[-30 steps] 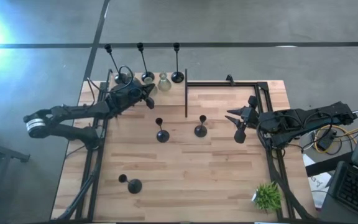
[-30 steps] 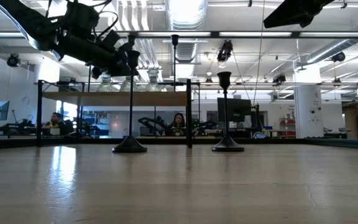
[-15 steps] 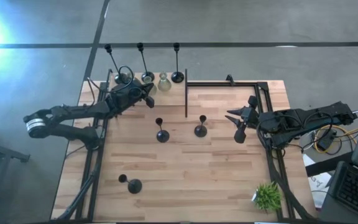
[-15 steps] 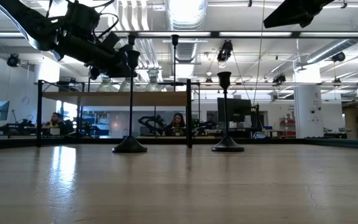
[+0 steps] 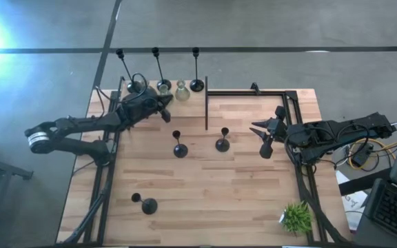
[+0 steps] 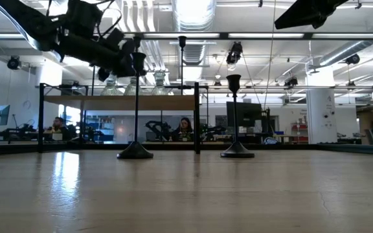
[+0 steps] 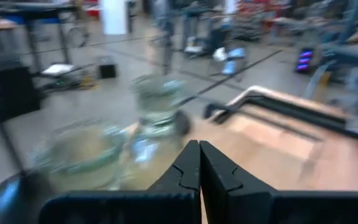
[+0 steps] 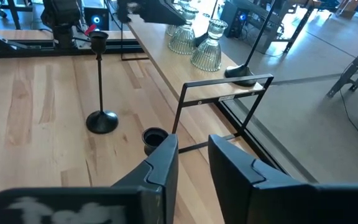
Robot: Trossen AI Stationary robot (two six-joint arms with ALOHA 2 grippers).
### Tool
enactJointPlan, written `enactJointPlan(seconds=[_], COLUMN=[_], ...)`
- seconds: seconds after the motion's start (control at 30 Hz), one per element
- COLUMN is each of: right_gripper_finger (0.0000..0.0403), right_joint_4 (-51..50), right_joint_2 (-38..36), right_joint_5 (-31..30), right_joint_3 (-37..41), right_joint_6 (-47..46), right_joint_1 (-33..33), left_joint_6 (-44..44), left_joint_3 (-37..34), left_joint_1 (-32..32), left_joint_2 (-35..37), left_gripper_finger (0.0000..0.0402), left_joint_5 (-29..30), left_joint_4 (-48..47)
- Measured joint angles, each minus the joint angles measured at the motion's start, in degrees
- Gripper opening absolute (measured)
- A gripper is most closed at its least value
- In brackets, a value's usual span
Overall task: Pick & Place candle stick holders
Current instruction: Put the green glass candle holder on the shelf, then put the medium black candle holder on the shelf
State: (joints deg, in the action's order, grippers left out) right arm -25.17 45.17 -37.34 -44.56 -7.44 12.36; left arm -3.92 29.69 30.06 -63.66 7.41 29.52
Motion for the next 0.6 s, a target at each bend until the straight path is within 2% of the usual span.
enactJointPlan(seconds=[0.23, 0.33, 0.43, 0.6], right_gripper_finger=[0.0079, 0.0083, 0.0088, 0.0091], right_joint_4=[-0.69, -1.58, -1.82, -1.81], right_joint_2=[-0.02, -0.02, -0.02, -0.02], right_joint_5=[0.00, 0.05, 0.34, 1.16], right_joint_3=[0.03, 0.08, 0.14, 0.17], right_joint_6=[-0.07, -0.94, -1.43, -1.58], right_joint_1=[0.00, 0.00, -0.02, -0.02], left_joint_6=[0.09, 1.56, 3.61, 4.96], left_joint_3=[1.49, 2.34, 4.03, 8.78], left_joint_1=[-3.19, -5.36, -8.08, -13.73], left_joint_2=[7.76, 11.82, 16.25, 22.75], left_gripper_finger=[0.0000, 0.0000, 0.0000, 0.0000], left_joint_5=[-5.81, -8.69, -10.55, -10.53], left_joint_4=[0.20, -3.21, -11.49, -32.03])
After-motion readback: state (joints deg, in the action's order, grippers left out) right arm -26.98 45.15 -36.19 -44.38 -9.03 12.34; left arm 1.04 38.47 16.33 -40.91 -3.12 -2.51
